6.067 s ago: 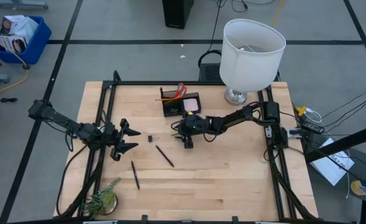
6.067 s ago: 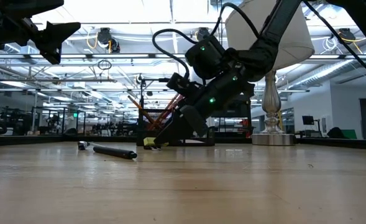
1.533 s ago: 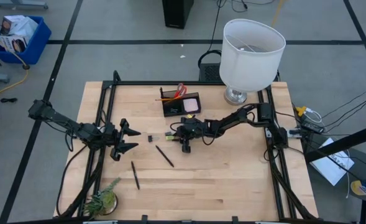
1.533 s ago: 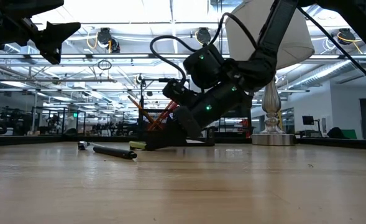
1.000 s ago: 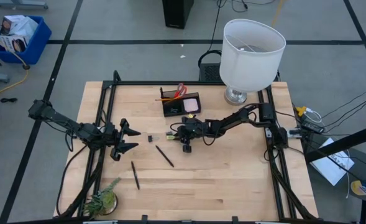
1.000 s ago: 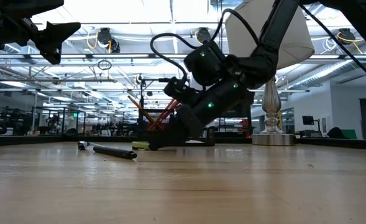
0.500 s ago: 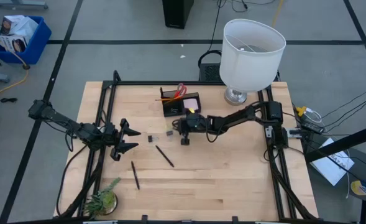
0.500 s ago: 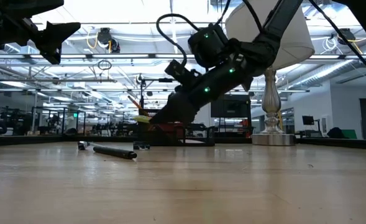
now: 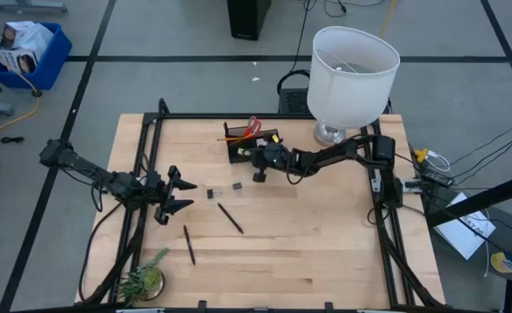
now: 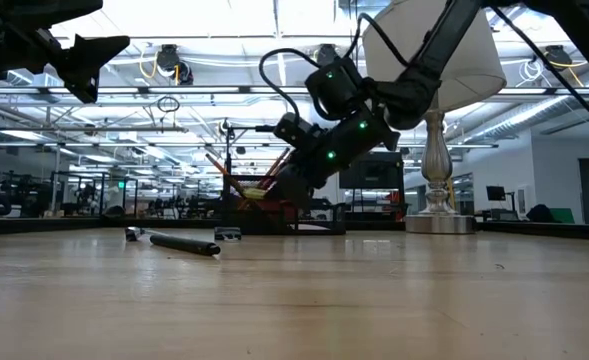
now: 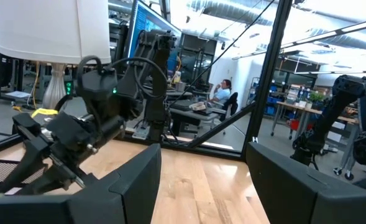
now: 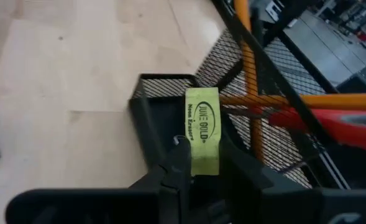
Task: Pick and place office supplies into organizer
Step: Put the green eraser into the black desk organizer, then put the black pen into the black desk organizer
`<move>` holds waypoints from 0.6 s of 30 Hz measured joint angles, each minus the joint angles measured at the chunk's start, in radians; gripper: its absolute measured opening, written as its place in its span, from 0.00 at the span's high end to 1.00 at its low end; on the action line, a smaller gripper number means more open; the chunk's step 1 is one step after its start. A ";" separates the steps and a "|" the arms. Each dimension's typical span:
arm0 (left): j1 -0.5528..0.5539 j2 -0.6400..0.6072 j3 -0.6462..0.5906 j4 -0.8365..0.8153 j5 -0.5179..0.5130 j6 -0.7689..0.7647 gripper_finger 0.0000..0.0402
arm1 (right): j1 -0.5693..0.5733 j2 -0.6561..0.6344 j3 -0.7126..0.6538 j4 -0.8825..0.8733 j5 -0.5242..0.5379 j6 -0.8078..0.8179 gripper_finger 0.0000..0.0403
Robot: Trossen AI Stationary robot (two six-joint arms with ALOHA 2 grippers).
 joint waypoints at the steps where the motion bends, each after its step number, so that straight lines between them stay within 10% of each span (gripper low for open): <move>1: 0.000 0.000 0.000 0.000 0.000 0.000 0.39 | -0.004 0.000 0.000 0.002 0.001 0.000 0.84; 18: 0.000 0.000 0.000 0.000 0.000 0.000 0.39 | -0.004 0.000 0.001 0.039 -0.001 -0.017 0.62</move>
